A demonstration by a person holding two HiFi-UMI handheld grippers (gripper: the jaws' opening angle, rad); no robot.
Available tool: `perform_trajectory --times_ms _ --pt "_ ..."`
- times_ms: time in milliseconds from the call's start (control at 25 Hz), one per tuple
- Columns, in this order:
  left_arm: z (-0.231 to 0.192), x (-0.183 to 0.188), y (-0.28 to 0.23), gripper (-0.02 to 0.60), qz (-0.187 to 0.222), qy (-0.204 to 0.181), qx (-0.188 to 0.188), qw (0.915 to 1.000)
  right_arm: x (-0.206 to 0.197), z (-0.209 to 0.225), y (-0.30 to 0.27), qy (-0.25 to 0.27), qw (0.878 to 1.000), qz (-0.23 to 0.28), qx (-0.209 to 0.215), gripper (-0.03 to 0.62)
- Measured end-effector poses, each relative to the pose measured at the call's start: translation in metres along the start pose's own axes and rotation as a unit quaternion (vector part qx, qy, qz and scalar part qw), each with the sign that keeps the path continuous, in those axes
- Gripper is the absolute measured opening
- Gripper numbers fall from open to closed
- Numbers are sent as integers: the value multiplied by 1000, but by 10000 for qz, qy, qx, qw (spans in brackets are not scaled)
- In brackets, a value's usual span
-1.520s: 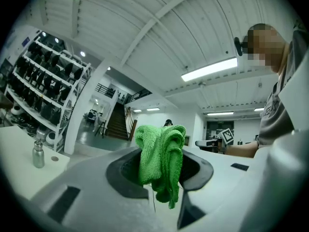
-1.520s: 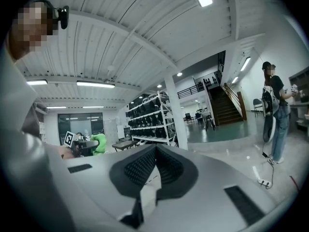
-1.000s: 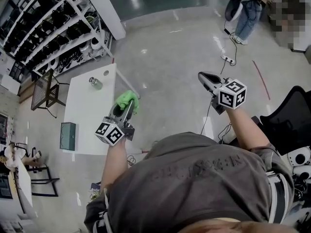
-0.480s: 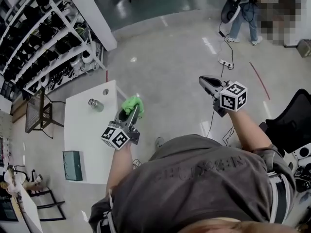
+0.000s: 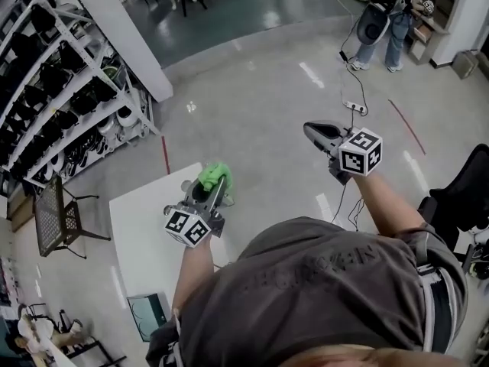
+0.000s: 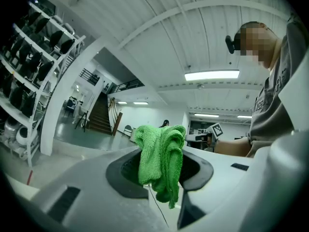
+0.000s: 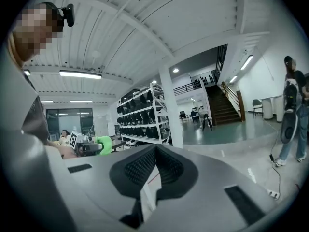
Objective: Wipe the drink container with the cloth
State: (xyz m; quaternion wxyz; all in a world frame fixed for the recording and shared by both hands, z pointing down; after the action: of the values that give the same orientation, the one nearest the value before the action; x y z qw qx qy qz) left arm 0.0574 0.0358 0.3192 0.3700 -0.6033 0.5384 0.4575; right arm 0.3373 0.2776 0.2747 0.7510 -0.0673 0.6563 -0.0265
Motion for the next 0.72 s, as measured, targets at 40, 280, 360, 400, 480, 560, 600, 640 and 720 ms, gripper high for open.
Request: perform_trajectory --times_ms 40,280,360,400,480,560,600,640,720 --pt "-9 1 -1 126 -15 4 -30 10000 2 0 -12 -1 10000 -22 7 -8" --pt "-49 -9 -8 126 -109 256 -24 9996 7 13 -65 1 9998 -153 98 -8" --pt "-62 -7 -15 126 -137 336 39 9993 13 26 -84 -35 9997 -154 168 -8" --pt "-67 -5 -18 126 -139 360 90 9992 15 32 -91 -42 9996 -165 211 -8" --pt "-71 -2 -26 126 -125 369 203 9990 19 46 -101 -39 9994 -182 307 -8" --pt "-72 -1 -40 126 -95 328 321 9989 21 66 -104 -59 9990 -166 414 -8" --pt "-71 -1 -48 126 -70 301 389 9988 21 77 -106 -72 9987 -154 474 -8" --pt "-71 -1 -57 126 -41 281 468 9985 21 90 -107 -80 9984 -144 544 -8" --pt "-69 -1 -72 126 49 286 680 9973 19 113 -111 -96 9973 -132 710 -8"
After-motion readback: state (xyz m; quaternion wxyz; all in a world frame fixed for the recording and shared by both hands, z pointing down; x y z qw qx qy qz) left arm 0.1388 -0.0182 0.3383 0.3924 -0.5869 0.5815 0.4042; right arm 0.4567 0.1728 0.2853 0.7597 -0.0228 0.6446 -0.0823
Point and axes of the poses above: the fingertips, and each gripper's own axes: y backward along the fingers, z to its right, x out of its top, the point moved 8 cm from there along y, backward along the fingers, and after that the axes turned 3 degrees about y, right-handed, at the moved point
